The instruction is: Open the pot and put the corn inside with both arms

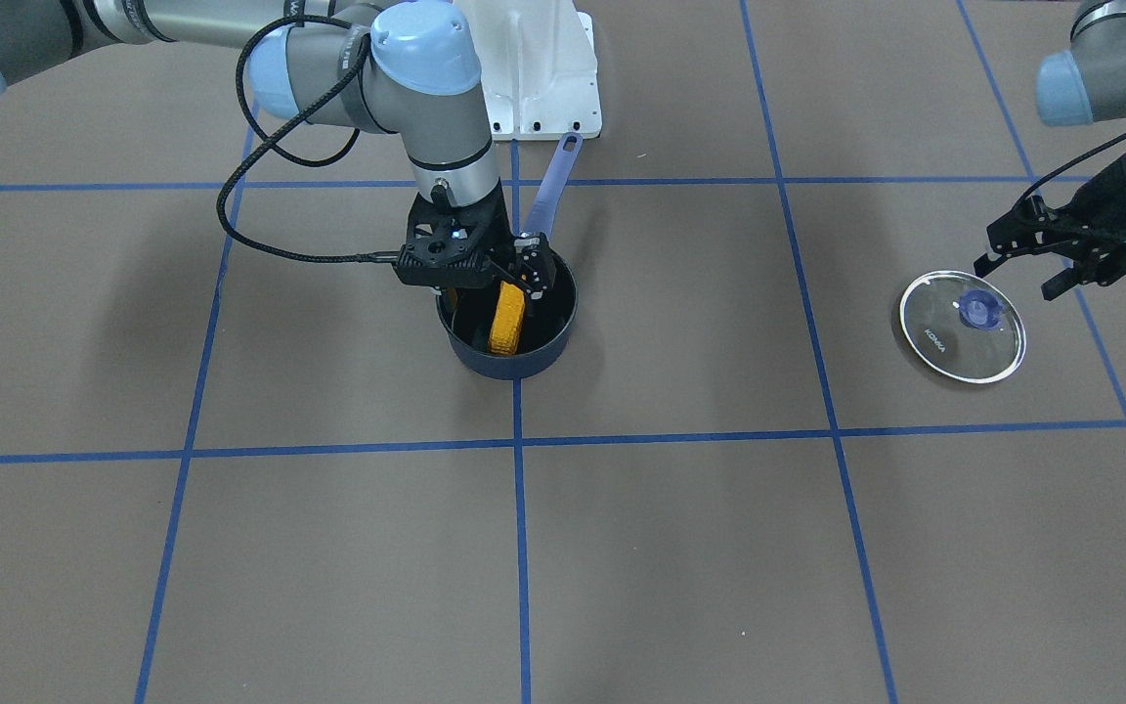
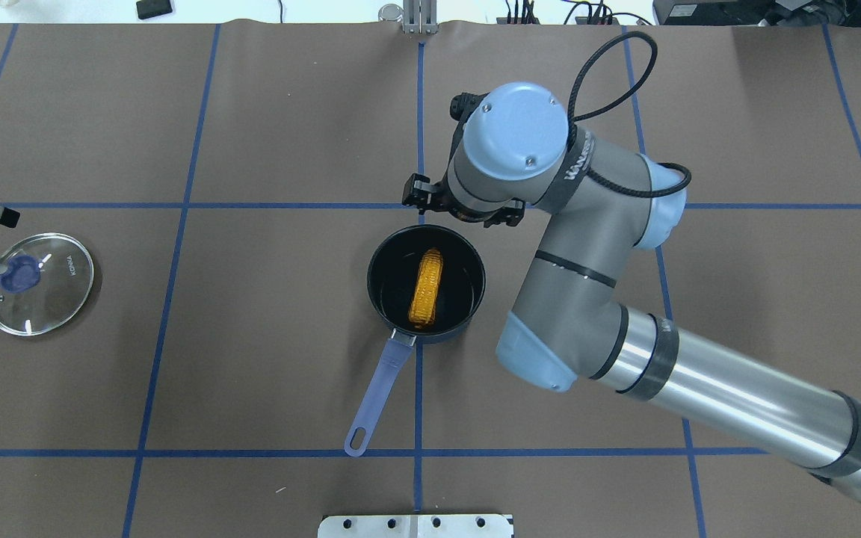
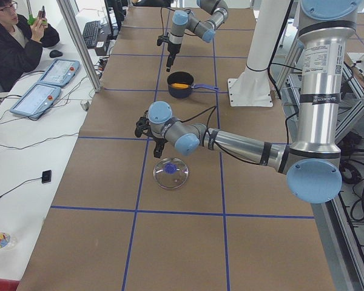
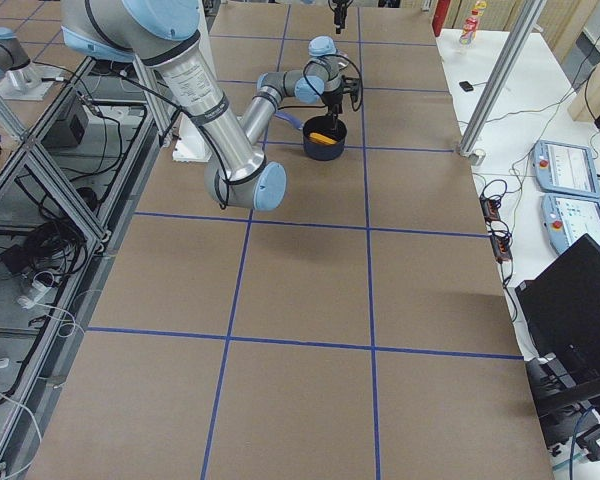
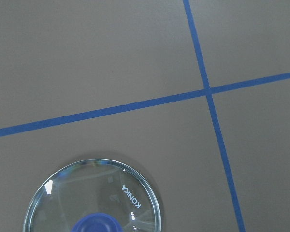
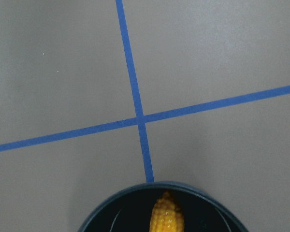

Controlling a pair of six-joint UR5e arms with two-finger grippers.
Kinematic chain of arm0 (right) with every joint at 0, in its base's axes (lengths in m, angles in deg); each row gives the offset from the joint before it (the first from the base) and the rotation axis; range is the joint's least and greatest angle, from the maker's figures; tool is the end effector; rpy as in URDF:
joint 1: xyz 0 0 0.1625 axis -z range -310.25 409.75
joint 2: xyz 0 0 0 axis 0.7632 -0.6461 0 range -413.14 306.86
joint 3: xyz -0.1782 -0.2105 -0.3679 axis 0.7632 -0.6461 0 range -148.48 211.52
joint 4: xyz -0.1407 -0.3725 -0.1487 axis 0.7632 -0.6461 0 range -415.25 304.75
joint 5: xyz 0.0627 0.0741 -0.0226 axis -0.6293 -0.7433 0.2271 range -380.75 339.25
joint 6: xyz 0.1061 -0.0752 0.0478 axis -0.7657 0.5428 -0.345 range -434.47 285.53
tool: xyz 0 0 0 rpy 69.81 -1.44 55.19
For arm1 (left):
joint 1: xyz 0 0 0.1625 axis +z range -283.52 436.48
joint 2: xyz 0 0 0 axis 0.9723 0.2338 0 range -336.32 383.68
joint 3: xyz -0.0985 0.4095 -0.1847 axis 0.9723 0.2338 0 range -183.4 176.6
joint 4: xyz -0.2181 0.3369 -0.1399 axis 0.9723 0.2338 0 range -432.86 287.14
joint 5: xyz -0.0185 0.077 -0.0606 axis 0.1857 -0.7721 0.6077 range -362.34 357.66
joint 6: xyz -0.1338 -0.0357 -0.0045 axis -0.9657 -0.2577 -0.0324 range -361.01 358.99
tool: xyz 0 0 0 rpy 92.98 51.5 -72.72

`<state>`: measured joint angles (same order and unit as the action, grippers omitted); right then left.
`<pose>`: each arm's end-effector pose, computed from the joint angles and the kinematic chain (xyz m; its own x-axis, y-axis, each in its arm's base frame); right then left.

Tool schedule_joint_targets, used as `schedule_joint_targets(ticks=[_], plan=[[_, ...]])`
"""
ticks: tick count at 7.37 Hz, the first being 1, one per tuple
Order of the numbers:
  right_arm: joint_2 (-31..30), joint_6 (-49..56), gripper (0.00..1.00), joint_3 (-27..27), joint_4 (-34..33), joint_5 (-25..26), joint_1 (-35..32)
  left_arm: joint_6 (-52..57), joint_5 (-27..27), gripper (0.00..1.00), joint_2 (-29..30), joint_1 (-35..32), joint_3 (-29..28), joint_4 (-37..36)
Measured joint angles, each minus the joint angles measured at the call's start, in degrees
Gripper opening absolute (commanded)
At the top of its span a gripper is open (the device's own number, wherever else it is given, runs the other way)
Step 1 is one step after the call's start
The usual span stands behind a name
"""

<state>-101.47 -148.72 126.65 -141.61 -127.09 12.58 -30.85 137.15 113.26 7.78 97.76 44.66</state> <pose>-0.5390 -0.5270 0.2195 0.5987 0.1272 0.7908 -0.2539 0.9665 0.0367 0.1655 -0.5013 0.5561 0.5185 0.2211 -0.8260 -0.0314 0.9703 0.2400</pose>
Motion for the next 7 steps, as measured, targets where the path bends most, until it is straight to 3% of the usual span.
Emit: schedule_joint_targets(ticks=[1,3,5,7], plan=[[-2.4,6.4,1.0,0.5,0.0,-6.2,-5.7,2.1,0.1,0.97,0.4,-0.8,-0.4,-1.5],[-8.6,22.2,1.0,0.9,0.0,-17.2,-18.2,14.0,0.5,0.97,5.0,-5.6,-0.9,-13.7],[-14.8,35.9,1.0,0.9,0.0,-24.3,-27.5,26.7,0.7,0.97,9.9,-11.3,-4.1,-24.1],[-20.7,49.6,1.0,0.4,-0.4,-27.2,-35.1,35.3,0.7,0.97,11.9,-15.4,-9.6,-25.9]])
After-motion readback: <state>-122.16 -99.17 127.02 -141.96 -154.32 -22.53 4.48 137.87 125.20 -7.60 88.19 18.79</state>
